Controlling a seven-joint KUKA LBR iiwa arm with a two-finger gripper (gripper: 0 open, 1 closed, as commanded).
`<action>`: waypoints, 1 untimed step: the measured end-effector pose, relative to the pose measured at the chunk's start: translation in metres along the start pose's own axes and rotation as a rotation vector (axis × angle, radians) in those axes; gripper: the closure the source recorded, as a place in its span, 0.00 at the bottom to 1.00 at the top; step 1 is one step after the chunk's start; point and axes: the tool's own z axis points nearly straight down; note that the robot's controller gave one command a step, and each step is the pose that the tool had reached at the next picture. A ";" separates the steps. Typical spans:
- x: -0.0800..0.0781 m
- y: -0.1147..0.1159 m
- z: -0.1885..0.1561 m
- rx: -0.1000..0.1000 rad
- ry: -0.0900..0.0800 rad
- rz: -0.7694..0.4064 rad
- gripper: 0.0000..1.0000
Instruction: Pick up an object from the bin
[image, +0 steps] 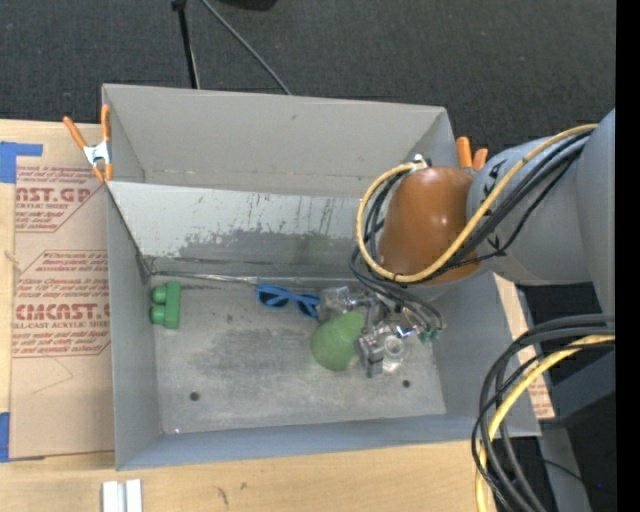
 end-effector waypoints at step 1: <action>0.000 0.000 0.000 0.000 0.000 0.000 1.00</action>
Offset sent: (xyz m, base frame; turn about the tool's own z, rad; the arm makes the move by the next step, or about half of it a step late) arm 0.0122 -0.0111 0.1599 -0.4585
